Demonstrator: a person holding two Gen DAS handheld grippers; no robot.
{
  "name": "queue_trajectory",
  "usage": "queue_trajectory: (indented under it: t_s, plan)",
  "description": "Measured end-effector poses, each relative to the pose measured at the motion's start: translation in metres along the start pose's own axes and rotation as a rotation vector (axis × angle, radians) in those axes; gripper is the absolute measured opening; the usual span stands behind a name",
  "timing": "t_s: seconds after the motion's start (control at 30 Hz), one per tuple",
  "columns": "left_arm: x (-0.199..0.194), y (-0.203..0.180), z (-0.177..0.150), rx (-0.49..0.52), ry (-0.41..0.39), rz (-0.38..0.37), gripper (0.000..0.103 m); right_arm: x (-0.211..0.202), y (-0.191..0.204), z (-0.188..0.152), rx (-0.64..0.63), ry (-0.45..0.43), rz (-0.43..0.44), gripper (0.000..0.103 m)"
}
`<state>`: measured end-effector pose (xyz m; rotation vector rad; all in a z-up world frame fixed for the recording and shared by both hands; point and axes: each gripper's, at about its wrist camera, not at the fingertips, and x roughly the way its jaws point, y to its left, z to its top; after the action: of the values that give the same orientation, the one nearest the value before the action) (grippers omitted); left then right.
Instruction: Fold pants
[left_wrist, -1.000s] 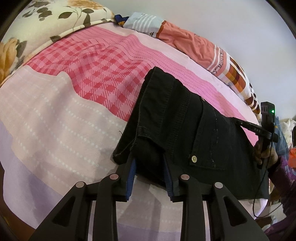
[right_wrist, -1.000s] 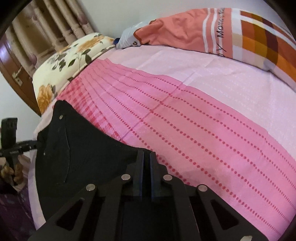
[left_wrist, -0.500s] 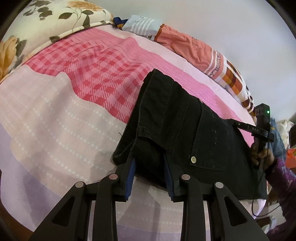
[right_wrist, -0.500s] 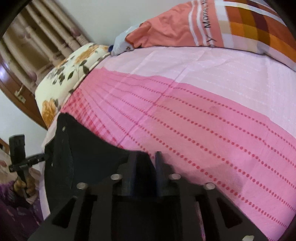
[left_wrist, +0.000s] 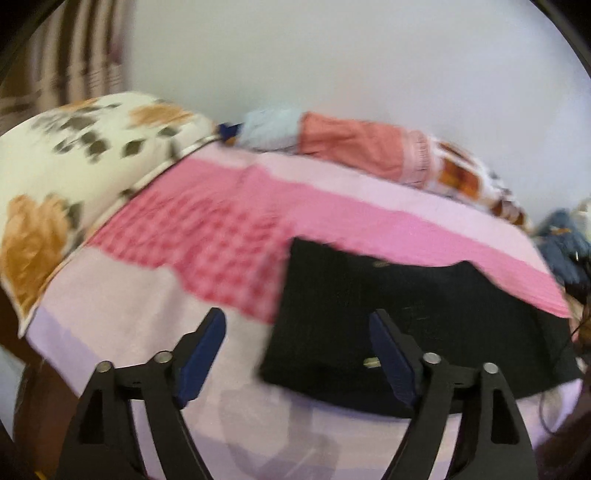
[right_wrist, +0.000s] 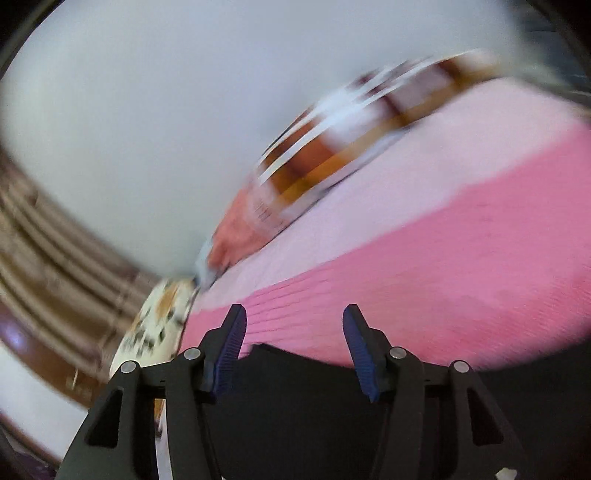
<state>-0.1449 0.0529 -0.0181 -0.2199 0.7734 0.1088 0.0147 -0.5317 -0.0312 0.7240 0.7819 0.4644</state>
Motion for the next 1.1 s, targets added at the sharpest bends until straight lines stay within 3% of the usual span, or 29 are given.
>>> queue_trajectory:
  t_s: [0.07,0.2,0.33,0.37,0.63,0.93,1.03,1.1]
  plan:
    - [0.001,-0.019,0.002,0.029,0.004,-0.056,0.084,-0.076,-0.039,-0.022,0.064,-0.092,-0.125,0.06]
    - [0.02,-0.074,0.005,0.118,0.063,-0.17,0.085,-0.17,-0.098,-0.067,0.204,-0.201,-0.28,0.06]
    - [0.04,-0.116,0.001,0.158,0.13,-0.24,0.085,-0.234,-0.154,-0.108,0.394,-0.327,-0.303,0.06]
    - [0.043,-0.125,0.0,0.153,0.146,-0.259,0.085,-0.242,-0.166,-0.116,0.438,-0.353,-0.271,0.06]
    - [0.045,-0.156,-0.002,0.134,0.193,-0.292,0.085,-0.237,-0.204,-0.124,0.492,-0.364,-0.248,0.06]
    - [0.048,-0.152,-0.007,0.068,0.228,-0.306,0.085,-0.212,-0.194,-0.134,0.476,-0.354,-0.152,0.06]
    - [0.05,-0.154,-0.01,0.057,0.25,-0.322,0.085,-0.201,-0.183,-0.13,0.431,-0.32,-0.184,0.056]
    - [0.049,-0.156,-0.012,0.061,0.254,-0.329,0.085,-0.197,-0.183,-0.13,0.413,-0.31,-0.22,0.039]
